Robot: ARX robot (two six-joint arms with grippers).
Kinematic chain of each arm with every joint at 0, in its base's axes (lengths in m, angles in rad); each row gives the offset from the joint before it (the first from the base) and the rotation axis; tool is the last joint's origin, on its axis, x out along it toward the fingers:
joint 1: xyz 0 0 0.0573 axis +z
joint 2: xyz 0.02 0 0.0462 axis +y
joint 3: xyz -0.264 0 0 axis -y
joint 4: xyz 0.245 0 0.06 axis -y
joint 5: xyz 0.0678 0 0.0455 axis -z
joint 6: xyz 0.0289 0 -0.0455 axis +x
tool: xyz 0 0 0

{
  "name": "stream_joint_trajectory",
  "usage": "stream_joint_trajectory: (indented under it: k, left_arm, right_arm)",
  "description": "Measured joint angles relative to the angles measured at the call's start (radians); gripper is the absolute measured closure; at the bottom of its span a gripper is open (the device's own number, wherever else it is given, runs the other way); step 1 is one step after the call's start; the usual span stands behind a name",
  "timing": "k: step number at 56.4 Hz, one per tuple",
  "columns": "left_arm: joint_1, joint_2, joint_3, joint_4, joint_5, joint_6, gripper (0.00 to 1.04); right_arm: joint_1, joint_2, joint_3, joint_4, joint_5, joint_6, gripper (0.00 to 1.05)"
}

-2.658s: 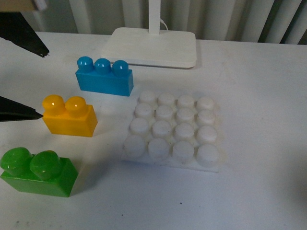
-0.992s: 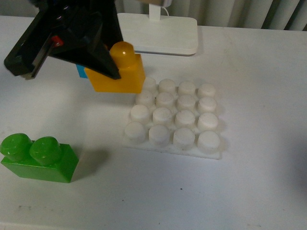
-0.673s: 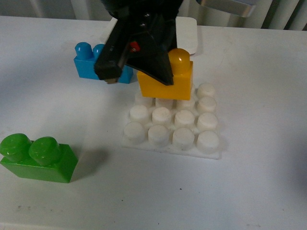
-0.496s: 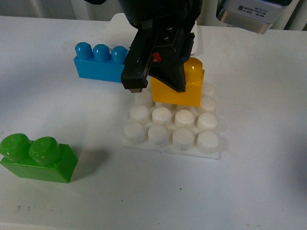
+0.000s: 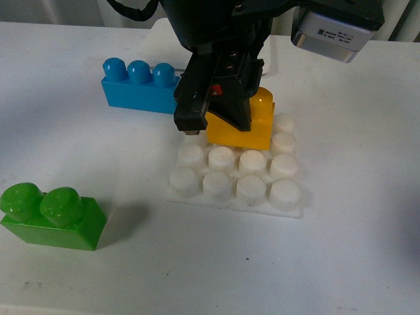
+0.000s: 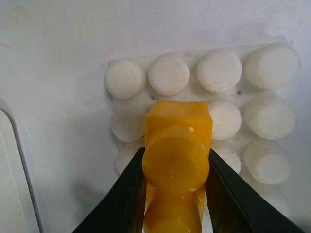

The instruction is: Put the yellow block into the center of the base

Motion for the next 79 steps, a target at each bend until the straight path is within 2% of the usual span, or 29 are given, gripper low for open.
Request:
stream_joint_trajectory:
  k: [52, 67, 74, 79]
  left_arm:
    - [-0.007, 0.055, -0.003, 0.08, -0.041, -0.017, 0.75]
    - [0.0, 0.016, -0.038, 0.094, -0.041, -0.021, 0.37]
    - [0.007, -0.085, -0.108, 0.152, -0.04, -0.013, 0.16]
    - [0.014, -0.167, -0.174, 0.214, -0.038, -0.013, 0.05]
  right_arm:
    - [0.0, 0.0, 0.0, 0.0, 0.0, 0.0, 0.09]
    - [0.0, 0.0, 0.0, 0.0, 0.0, 0.0, 0.09]
    - [0.0, 0.0, 0.0, 0.0, 0.0, 0.0, 0.09]
    - [0.0, 0.0, 0.0, 0.0, 0.0, 0.0, 0.09]
